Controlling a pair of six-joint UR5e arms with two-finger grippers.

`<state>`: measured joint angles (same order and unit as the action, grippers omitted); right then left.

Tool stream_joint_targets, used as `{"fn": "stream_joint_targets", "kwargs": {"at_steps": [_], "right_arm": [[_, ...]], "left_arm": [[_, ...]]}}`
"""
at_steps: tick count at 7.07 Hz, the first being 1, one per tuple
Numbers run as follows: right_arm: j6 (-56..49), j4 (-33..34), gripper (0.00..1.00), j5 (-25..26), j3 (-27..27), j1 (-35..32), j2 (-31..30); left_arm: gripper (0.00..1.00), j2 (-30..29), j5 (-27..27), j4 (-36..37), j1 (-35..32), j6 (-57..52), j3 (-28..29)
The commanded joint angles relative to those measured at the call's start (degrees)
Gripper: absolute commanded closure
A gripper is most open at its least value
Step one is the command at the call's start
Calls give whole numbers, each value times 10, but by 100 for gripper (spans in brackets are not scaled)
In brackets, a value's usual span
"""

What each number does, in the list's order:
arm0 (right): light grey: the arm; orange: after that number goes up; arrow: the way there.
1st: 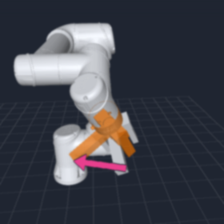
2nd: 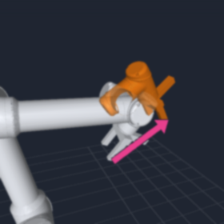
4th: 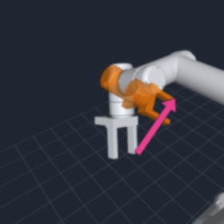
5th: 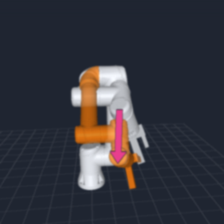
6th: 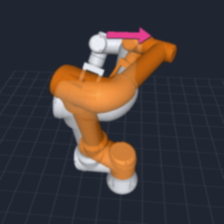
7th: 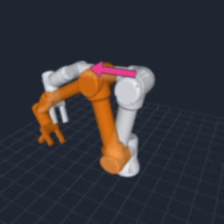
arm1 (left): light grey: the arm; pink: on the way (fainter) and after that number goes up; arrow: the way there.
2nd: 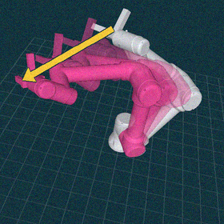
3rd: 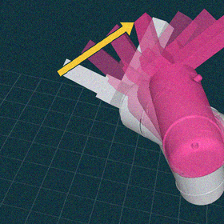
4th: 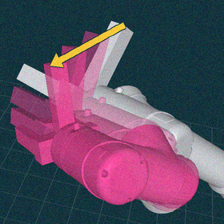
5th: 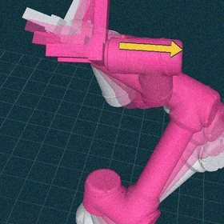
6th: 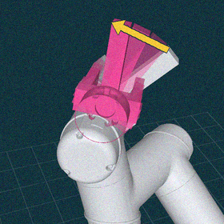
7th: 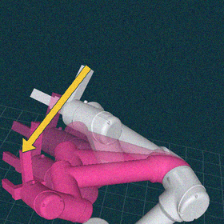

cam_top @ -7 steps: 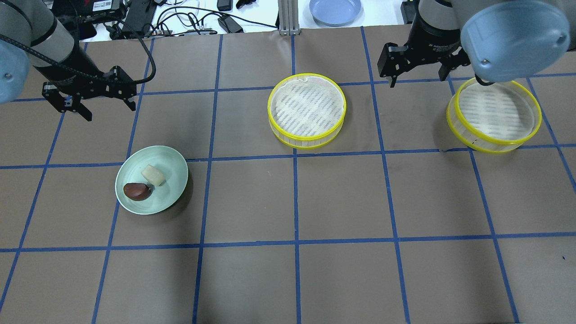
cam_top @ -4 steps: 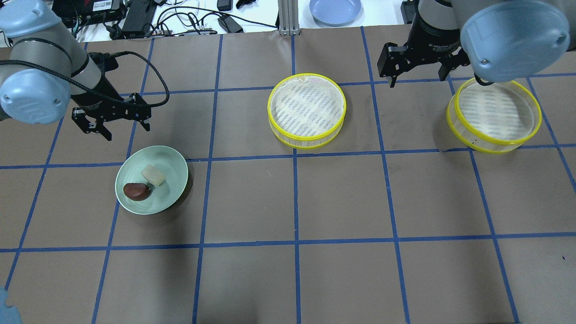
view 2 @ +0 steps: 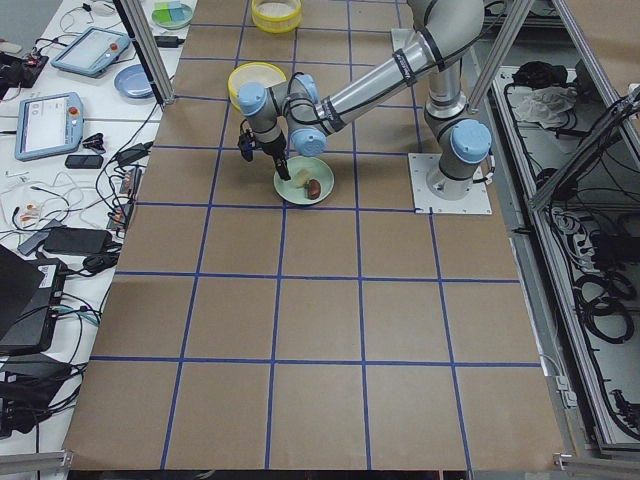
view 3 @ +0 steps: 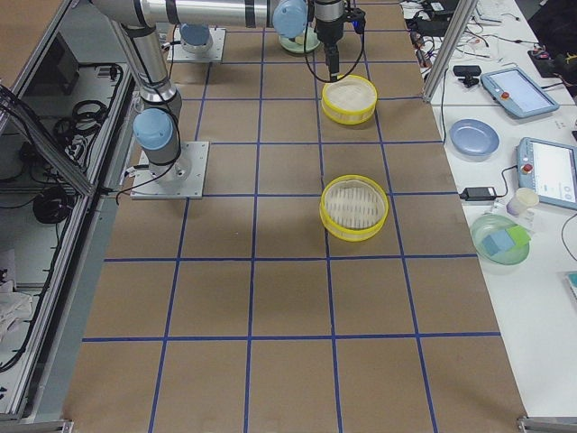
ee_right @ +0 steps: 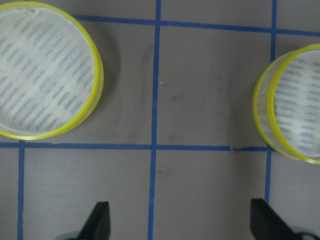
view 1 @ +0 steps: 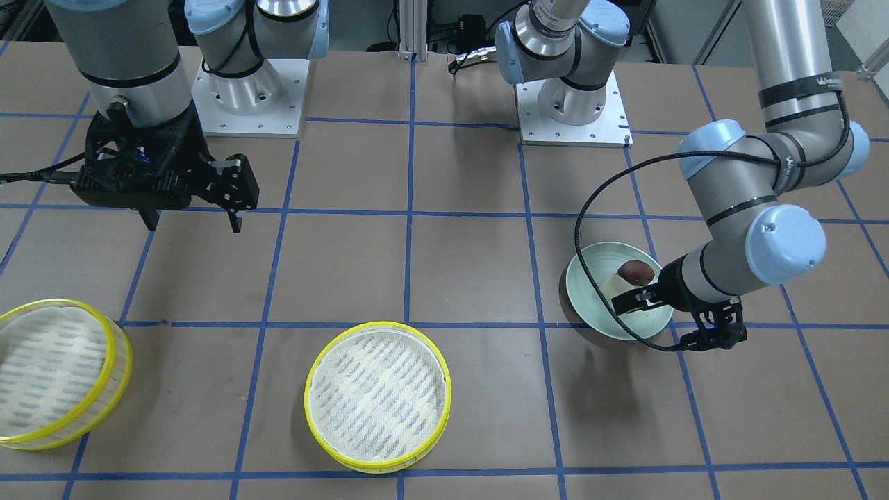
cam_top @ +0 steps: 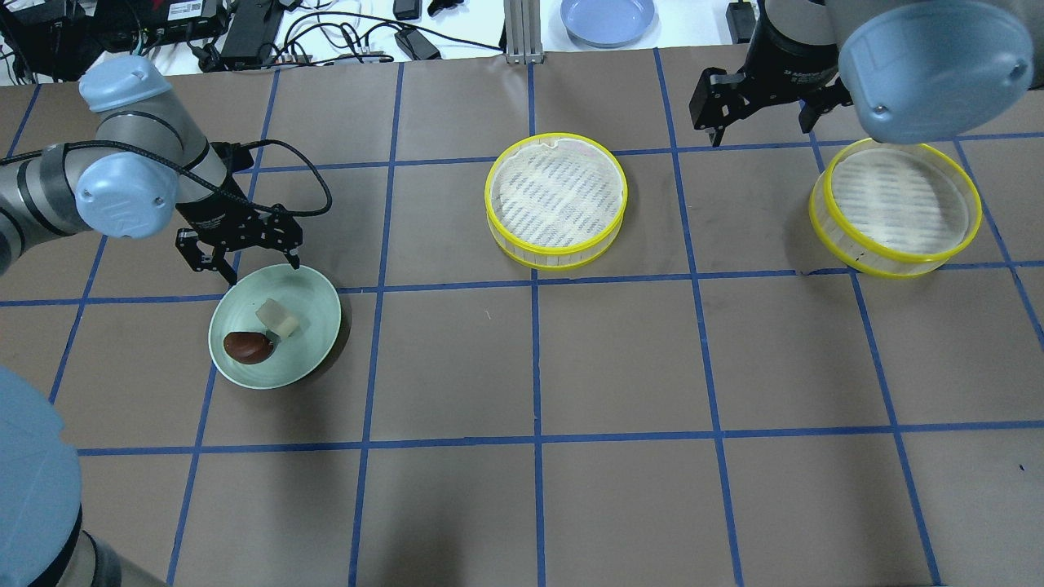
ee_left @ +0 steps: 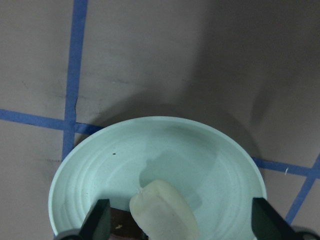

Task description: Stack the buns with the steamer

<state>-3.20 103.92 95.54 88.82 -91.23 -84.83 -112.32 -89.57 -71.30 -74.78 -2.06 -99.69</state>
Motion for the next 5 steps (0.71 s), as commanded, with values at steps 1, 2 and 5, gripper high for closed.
{"fn": "stream_joint_targets", "kwargs": {"at_steps": [1, 2, 5], "right_arm": [[-107, 26, 0, -10, -4, 66, 26], [-178, 44, 0, -83, -6, 149, 51], [-414, 182, 0, -108, -67, 307, 219]], "left_arm": [[0, -15, -2, -24, 1, -8, -2], [39, -15, -2, -56, 1, -4, -1], [100, -25, -3, -64, 2, -9, 0]]}}
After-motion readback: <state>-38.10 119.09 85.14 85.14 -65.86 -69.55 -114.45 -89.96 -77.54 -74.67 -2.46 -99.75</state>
